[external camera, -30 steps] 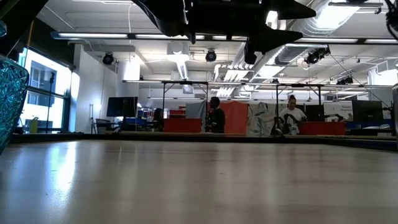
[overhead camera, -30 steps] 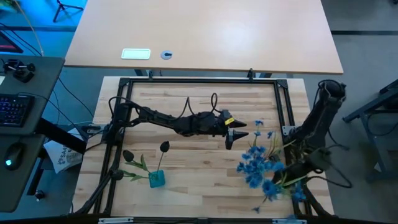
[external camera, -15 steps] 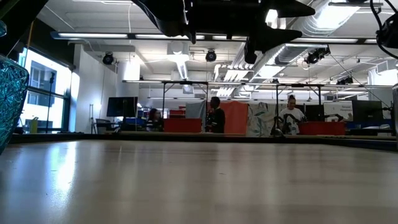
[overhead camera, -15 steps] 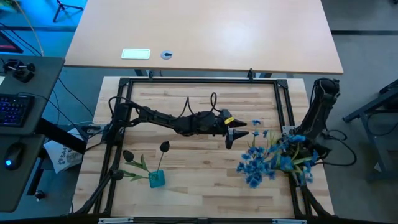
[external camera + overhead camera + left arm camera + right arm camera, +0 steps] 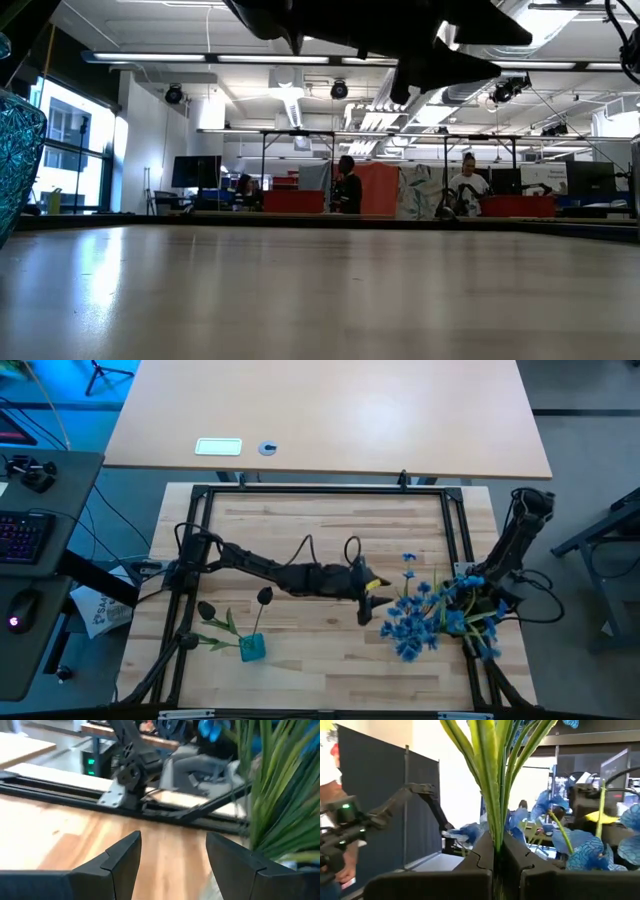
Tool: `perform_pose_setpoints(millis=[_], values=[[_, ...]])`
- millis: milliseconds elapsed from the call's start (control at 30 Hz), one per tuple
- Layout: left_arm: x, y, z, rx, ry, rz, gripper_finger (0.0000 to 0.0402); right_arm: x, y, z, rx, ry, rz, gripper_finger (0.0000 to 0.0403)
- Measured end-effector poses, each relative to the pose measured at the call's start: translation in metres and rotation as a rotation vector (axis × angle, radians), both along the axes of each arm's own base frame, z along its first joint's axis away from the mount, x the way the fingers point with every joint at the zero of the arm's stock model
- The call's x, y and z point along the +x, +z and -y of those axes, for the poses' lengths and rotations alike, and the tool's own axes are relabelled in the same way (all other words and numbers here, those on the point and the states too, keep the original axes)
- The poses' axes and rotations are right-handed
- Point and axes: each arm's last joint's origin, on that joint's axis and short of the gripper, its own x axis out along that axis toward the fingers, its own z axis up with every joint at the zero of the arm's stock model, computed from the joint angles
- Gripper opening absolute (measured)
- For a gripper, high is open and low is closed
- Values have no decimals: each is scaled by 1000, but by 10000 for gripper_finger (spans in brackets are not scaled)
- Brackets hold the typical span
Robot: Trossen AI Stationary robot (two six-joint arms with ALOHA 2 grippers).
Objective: Sort flowers into vase by color
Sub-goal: Put the blue flowers into the transparent vase
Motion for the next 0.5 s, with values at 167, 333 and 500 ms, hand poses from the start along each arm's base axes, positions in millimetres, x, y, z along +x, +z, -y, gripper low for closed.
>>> perform_pose_setpoints(millis=[167,333,500], values=[[2,-18,12,67,48,-31,209,8,-3,1,1,-19,-16,0],[10,-42,17,36,44,-41,209,15,-8,0,5,-8,-40,0],[20,-54,22,35,32,-49,209,21,-13,-1,-1,-25,-64,0]])
